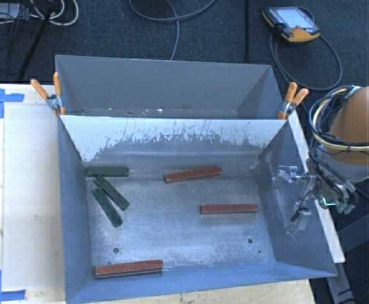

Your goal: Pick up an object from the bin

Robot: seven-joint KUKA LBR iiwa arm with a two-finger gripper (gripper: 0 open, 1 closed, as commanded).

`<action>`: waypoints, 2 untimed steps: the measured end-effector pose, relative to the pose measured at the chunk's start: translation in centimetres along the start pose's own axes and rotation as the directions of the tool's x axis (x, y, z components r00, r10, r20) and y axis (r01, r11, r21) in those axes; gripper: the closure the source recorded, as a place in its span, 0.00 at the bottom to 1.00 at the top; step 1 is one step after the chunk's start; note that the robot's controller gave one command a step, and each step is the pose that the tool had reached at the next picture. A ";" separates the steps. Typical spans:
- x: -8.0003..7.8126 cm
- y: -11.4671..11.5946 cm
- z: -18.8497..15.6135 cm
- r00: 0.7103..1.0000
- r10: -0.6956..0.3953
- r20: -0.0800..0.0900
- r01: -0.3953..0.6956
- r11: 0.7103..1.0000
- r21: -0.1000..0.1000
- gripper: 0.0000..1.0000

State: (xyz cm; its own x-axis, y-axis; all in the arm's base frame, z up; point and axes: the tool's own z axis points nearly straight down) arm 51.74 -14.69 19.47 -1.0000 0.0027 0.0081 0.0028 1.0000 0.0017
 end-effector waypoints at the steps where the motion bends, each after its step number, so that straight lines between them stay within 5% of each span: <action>1: -0.2 0.1 -0.4 1.000 -0.004 0.007 0.004 1.000 0.002 0.00; 2: -1.6 2.0 3.8 0.997 -0.073 0.012 0.073 0.997 0.004 0.00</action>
Offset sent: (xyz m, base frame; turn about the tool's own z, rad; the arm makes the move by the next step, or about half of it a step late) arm 0.0368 0.0551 -0.1139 -0.1985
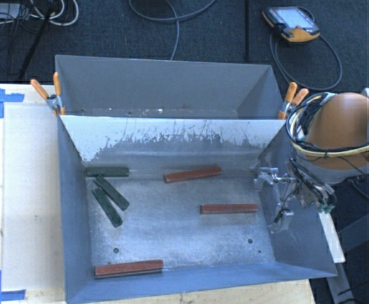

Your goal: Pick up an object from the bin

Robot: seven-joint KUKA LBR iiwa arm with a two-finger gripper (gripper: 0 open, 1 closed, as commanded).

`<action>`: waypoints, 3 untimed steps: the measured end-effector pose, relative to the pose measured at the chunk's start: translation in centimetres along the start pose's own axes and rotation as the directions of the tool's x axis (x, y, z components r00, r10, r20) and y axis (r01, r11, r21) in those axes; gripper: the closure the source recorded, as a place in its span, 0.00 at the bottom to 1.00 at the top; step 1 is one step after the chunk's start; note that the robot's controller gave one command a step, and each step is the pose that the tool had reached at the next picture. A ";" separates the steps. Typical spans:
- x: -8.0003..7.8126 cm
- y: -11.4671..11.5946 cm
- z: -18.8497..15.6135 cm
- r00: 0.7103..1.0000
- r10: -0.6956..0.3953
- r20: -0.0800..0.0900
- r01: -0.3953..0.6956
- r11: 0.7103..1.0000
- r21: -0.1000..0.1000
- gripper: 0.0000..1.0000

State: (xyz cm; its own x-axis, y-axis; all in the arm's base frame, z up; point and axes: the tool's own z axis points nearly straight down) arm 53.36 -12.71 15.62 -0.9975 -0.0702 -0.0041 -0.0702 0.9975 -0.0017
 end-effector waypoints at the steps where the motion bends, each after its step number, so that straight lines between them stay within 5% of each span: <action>1: -0.4 0.7 1.5 1.000 -0.025 0.001 0.025 1.000 0.000 0.00; 2: 1.2 0.4 3.8 0.993 -0.121 -0.011 0.121 0.993 -0.008 0.00; 3: -0.2 1.4 4.4 0.985 -0.175 -0.003 0.175 0.985 -0.001 0.00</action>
Offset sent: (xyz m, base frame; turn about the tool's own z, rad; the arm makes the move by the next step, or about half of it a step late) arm -0.0111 -0.0249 -0.0130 -0.1583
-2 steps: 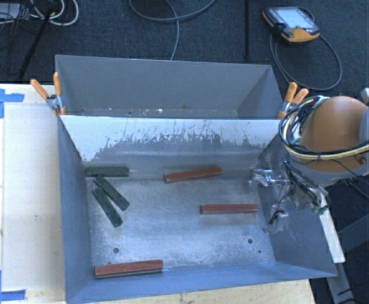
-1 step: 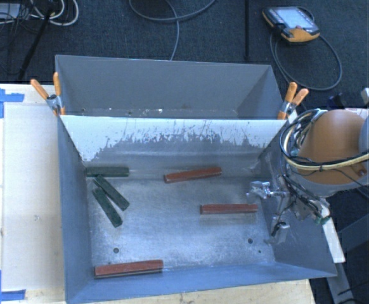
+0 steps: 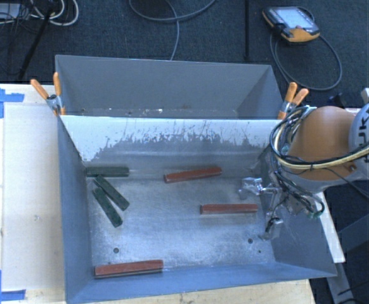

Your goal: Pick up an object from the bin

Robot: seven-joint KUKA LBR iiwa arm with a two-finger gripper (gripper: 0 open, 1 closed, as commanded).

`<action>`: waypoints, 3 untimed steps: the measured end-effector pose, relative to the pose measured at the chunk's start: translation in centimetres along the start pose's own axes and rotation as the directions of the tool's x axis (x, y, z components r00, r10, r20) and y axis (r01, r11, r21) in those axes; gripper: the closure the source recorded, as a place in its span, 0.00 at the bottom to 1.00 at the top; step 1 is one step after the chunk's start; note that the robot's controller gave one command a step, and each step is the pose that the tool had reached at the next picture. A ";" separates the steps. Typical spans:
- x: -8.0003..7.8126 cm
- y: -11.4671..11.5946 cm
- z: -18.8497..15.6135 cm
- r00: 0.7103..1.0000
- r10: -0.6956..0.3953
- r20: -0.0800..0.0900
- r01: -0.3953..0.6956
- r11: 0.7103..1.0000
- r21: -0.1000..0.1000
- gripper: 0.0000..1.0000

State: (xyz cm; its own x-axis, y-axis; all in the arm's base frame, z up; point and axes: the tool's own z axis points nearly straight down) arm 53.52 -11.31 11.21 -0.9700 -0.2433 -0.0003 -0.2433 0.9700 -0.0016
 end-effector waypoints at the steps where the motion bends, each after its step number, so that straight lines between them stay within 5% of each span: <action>1: -3.4 1.3 4.3 0.996 0.091 0.000 -0.091 0.996 -0.002 1.00; 2: -3.4 1.3 4.3 0.996 0.090 0.000 -0.090 0.996 -0.002 1.00; 3: -2.4 1.3 -13.1 0.995 0.100 0.007 -0.100 0.995 0.001 1.00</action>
Offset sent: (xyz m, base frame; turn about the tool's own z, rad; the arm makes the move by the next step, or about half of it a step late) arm 0.0000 0.0000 0.0000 0.0000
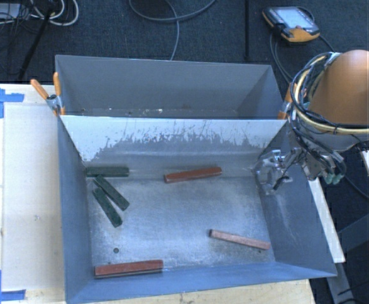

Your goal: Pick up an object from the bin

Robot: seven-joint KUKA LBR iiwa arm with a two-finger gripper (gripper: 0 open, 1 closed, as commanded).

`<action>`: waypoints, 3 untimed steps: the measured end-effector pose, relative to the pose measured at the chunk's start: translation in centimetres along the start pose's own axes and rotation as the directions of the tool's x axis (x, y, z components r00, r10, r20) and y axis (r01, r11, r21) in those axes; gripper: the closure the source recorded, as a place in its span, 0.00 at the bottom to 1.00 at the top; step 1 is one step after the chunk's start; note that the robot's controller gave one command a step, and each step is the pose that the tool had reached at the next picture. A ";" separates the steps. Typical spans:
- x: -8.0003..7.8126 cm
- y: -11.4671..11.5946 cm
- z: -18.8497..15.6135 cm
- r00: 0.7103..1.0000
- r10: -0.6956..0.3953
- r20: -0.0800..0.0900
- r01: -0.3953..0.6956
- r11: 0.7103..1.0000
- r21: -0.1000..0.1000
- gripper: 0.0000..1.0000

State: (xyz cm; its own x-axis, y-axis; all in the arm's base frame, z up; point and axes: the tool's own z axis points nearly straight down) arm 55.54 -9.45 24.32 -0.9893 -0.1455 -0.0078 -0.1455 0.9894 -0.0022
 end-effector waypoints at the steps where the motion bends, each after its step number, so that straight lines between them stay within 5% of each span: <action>1: 0.1 0.1 0.3 1.000 -0.001 -0.006 0.001 1.000 -0.002 0.00; 2: 0.1 0.1 0.3 1.000 -0.001 -0.007 0.001 1.000 -0.002 0.00; 3: 2.5 1.0 5.8 0.999 -0.040 -0.004 0.040 0.999 -0.001 0.00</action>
Offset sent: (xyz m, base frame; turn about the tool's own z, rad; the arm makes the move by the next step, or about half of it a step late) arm 0.0000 0.0000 0.0000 0.0000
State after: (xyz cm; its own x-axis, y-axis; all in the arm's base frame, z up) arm 52.99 -8.81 18.48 -0.9828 -0.1847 -0.0042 -0.1847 0.9828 -0.0015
